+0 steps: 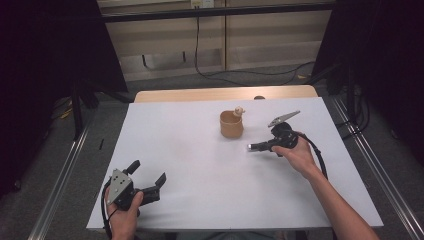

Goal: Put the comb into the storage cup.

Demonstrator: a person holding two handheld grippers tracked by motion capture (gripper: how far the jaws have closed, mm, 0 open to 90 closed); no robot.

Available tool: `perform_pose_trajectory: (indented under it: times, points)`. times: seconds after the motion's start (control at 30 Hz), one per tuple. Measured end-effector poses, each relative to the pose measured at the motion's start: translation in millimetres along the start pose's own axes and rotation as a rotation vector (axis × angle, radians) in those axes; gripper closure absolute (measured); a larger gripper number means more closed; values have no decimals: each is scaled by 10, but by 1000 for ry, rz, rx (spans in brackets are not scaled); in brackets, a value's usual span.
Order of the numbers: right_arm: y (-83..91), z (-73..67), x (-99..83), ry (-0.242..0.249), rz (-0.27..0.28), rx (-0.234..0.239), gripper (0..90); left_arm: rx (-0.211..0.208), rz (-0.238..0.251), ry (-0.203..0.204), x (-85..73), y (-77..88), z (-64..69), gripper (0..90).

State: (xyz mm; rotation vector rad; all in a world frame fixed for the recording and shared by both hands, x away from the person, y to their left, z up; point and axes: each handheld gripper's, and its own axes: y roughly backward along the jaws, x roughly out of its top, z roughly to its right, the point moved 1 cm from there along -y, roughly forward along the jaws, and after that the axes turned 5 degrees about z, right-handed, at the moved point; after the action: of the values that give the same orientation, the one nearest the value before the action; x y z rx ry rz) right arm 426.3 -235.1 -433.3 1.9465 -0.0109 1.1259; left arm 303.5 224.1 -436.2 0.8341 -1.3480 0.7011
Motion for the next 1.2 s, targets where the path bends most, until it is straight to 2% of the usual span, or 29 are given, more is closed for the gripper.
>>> perform_pose_trajectory:
  times: [0.5,0.73,1.2]
  points:
    - [-108,47,-37,-6,-7,-9,900,-3,-1,-3,2,-1,-3,18]
    - [-149,83,-50,-10,-14,-31,900,-5,1,-1,0,-7,1,18]
    - [-203,126,-54,-20,0,-46,900,-6,2,5,-2,-10,3,18]
